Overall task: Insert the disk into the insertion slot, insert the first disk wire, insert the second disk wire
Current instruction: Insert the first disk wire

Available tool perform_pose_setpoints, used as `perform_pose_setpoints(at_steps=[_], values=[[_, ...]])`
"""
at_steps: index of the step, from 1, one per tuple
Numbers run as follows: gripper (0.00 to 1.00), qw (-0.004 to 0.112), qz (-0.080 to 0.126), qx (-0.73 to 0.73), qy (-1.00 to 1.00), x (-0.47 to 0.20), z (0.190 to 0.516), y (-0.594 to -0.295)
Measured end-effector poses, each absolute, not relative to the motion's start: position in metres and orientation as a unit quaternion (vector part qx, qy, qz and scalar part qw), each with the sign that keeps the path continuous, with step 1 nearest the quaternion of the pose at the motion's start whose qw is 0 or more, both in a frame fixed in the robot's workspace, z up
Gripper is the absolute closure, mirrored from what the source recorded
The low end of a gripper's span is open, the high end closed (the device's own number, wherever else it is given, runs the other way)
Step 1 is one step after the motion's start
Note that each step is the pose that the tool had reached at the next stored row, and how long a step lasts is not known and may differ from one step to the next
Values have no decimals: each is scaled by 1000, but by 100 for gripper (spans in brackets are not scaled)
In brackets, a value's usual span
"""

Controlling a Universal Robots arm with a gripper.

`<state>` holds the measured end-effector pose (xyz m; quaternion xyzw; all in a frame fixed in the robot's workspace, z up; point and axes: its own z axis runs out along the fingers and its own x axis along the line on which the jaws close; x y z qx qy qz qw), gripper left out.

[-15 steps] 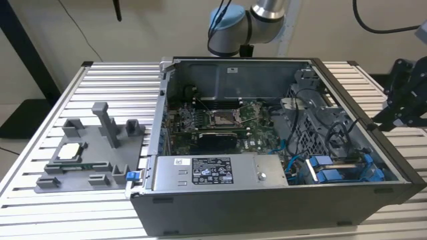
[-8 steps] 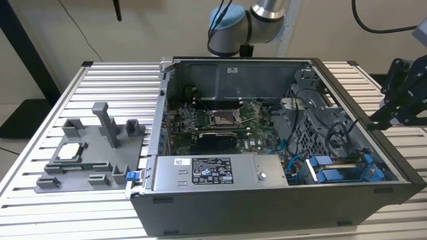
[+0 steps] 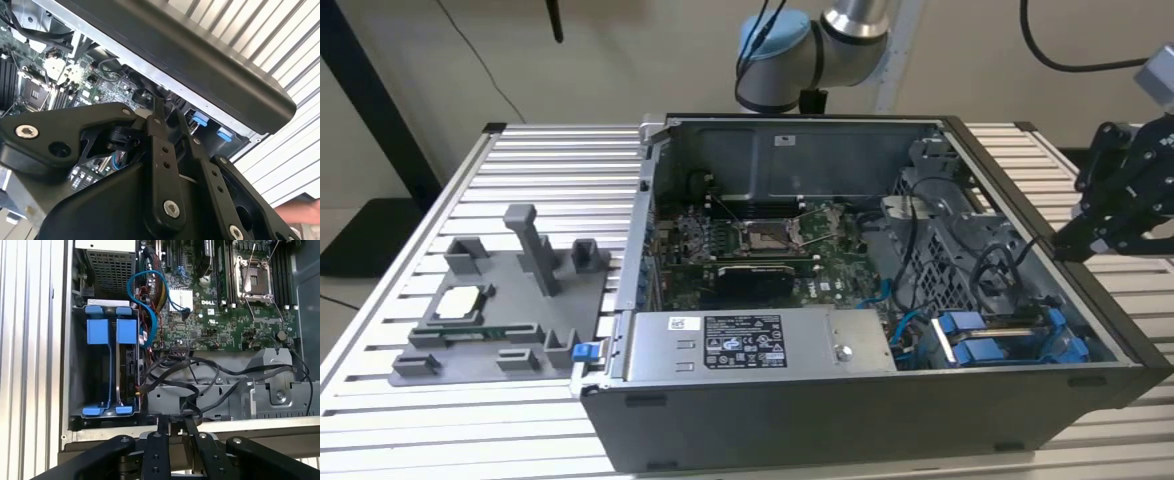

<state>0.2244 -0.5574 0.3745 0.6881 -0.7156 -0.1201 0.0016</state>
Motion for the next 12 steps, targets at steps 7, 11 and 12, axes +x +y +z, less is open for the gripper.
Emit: perform_pose_setpoints(at_steps=[7, 11, 12], values=[[0, 0, -123, 687, -716, 224, 373, -557], [0, 0, -123, 687, -717, 224, 373, -557], [0, 0, -123, 686, -717, 224, 373, -557]])
